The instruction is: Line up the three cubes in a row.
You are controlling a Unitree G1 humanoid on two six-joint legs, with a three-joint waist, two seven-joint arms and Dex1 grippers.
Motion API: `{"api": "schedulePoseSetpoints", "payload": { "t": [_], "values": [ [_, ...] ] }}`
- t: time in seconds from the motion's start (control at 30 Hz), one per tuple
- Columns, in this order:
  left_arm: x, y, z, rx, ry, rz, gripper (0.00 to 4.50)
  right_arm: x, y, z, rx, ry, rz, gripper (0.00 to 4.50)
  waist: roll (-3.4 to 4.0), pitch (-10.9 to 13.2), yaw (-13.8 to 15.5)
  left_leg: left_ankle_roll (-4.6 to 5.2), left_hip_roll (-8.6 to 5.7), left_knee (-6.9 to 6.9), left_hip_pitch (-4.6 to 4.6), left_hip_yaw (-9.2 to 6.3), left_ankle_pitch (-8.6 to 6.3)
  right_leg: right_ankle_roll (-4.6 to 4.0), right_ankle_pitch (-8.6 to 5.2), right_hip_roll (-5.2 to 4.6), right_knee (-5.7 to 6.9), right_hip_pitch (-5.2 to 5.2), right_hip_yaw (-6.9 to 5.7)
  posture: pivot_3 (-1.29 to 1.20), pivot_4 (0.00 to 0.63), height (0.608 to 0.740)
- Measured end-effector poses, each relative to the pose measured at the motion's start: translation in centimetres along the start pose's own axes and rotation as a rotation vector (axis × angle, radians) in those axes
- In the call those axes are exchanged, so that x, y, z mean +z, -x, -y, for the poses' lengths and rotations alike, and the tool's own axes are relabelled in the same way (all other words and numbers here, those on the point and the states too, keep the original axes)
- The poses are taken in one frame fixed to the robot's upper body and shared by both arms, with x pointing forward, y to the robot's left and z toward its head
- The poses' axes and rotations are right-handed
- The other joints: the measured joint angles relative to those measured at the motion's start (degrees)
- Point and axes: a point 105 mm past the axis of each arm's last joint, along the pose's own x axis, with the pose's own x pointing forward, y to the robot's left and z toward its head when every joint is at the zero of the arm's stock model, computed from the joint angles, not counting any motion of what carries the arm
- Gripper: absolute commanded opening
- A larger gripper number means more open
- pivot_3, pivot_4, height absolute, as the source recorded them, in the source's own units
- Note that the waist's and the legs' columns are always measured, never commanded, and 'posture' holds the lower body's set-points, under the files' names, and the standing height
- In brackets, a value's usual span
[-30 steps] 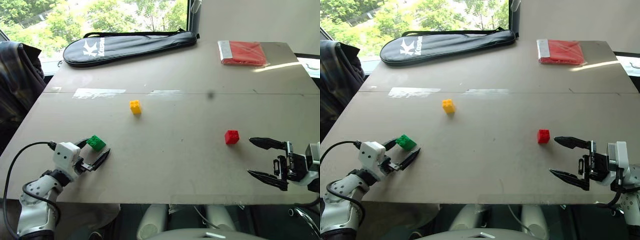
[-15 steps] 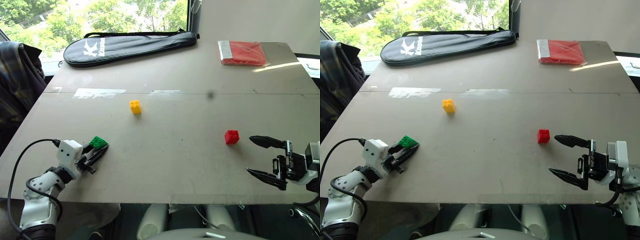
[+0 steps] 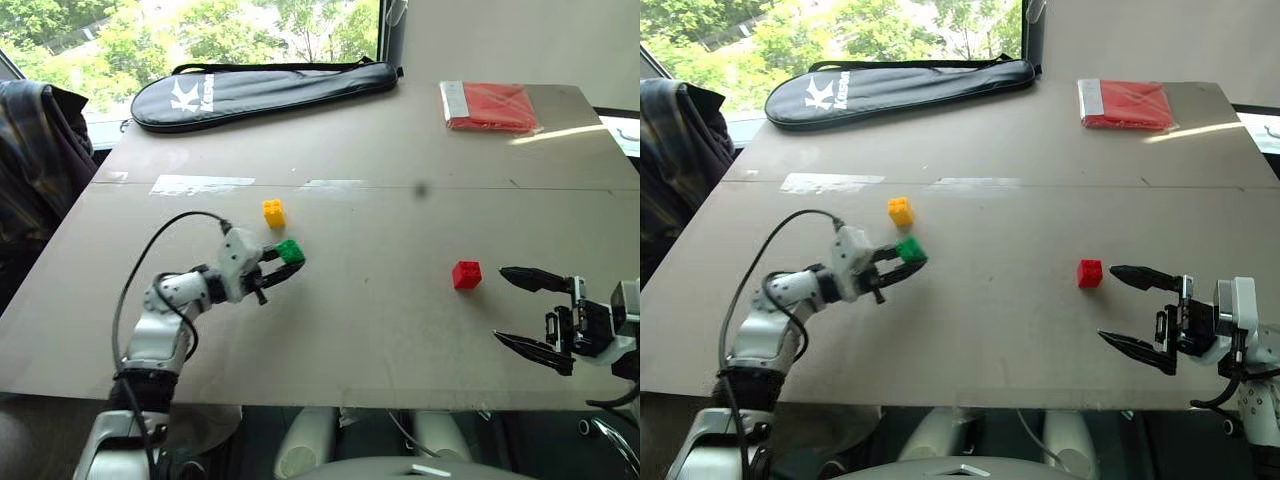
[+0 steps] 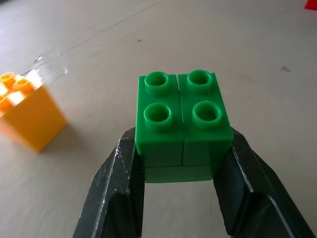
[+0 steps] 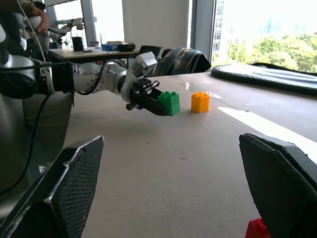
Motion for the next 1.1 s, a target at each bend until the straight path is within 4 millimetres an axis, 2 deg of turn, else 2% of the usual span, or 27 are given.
{"api": "schedulePoseSetpoints", "payload": {
  "t": [0.03,0.07,0.2,0.37,0.5,0.6,1.1],
  "values": [
    [0.1,-0.7,0.3,-0.031,-0.002,0.003,1.30,-0.2,0.2,0.0,-0.015,-0.005,-0.013,4.50,0.01,0.00,-0.19,0.00,0.00,-0.01,0.01,0.03,0.00,0.00,0.00,0.01,0.00,-0.01,0.06,0.00,0.150,0.732],
    [0.2,-2.6,0.8,-0.108,-0.005,0.002,1.30,-0.8,0.6,0.1,-0.052,-0.020,-0.053,4.50,0.01,0.00,-0.02,0.00,-0.02,-0.01,-0.02,0.00,0.00,0.00,0.00,0.01,0.00,-0.03,0.02,0.00,0.150,0.732],
    [0.7,-7.7,3.5,-0.326,-0.029,-0.006,1.30,-1.5,1.9,0.5,-0.139,-0.029,-0.105,4.50,-0.03,0.02,0.08,0.02,-0.12,0.03,-0.08,0.00,0.00,0.04,0.01,0.02,-0.01,-0.03,0.01,0.00,0.150,0.732],
    [1.1,-10.9,3.7,-0.382,-0.090,-0.026,1.30,-1.8,3.1,0.5,-0.209,-0.024,-0.137,4.50,-0.08,0.05,-0.59,0.06,-0.09,0.04,-0.05,-0.01,-0.01,0.08,0.02,0.05,0.04,-0.02,0.03,0.00,0.150,0.732],
    [1.2,-12.4,4.3,-0.417,-0.113,-0.019,1.30,-2.1,3.5,0.4,-0.226,-0.028,-0.140,4.50,-0.11,0.07,-0.88,0.07,-0.11,0.06,-0.06,0.02,-0.01,0.12,0.05,0.05,0.03,-0.02,0.08,0.00,0.150,0.732],
    [0.8,-12.7,4.7,-0.429,-0.119,-0.026,1.30,-2.3,3.7,0.6,-0.244,-0.030,-0.142,4.50,-0.11,0.07,-1.24,0.05,-0.09,0.06,-0.06,0.00,0.00,0.12,0.04,0.06,0.04,-0.02,0.08,0.00,0.150,0.732],
    [1.3,-14.1,5.7,-0.485,-0.149,-0.014,1.30,-3.1,4.0,0.9,-0.301,-0.008,-0.182,4.50,-0.11,0.07,-0.83,0.06,-0.20,0.11,-0.08,-0.04,0.01,0.20,0.09,0.02,0.05,0.00,0.08,0.00,0.150,0.732]
  ]
}}
